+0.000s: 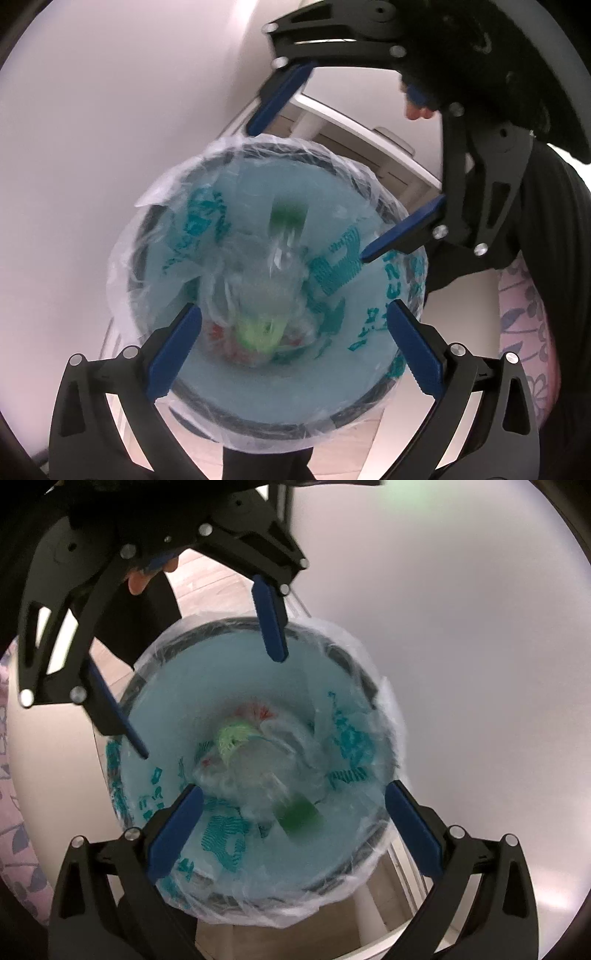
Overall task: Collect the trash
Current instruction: 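Open both grippers to drop the green-labelled bottle into the bin, then move both tools back over the nightstand toward the clear plastic bag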
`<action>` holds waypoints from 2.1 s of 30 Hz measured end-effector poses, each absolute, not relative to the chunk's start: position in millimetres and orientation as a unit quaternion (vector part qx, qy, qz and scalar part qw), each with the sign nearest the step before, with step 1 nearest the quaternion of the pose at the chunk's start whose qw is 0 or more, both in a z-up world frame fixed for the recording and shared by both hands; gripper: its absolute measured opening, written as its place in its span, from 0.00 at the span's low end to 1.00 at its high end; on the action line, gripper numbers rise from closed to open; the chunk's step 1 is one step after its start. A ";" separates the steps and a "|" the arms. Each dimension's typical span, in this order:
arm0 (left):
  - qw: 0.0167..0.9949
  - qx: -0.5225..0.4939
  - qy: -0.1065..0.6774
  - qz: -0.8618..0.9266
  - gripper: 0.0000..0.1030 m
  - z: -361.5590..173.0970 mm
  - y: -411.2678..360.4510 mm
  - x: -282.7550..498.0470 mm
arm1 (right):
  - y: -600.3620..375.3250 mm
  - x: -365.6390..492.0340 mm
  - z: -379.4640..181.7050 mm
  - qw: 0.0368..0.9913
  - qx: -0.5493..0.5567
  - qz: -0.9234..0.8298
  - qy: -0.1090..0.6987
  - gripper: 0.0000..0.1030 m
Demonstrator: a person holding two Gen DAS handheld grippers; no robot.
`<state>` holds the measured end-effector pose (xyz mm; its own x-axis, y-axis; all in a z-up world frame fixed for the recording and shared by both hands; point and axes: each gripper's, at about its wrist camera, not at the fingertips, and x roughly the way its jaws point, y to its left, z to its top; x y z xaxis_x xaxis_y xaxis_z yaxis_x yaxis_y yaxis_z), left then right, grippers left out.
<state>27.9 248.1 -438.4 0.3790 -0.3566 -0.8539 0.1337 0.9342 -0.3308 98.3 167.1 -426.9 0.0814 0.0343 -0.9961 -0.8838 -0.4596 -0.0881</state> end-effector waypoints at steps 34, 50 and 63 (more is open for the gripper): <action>0.913 -0.061 0.392 -0.100 0.94 -215.1 174.6 25.9 | -10.6 100.7 -147.4 0.761 -0.293 0.455 0.358 0.93; 0.913 -0.007 0.361 -0.192 0.94 -156.8 76.6 86.3 | -197.9 98.4 -72.2 0.894 -0.164 0.255 0.331 0.93; 0.909 0.032 0.336 -0.244 0.94 -126.8 7.6 136.2 | -264.7 104.5 -68.4 0.915 -0.102 0.207 0.331 0.93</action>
<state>136.2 7.6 -126.8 0.6553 -0.4213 -0.6270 0.4643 0.8793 -0.1056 104.5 -264.7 -68.4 0.6948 0.3111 -0.6484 -0.4467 0.8933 -0.0500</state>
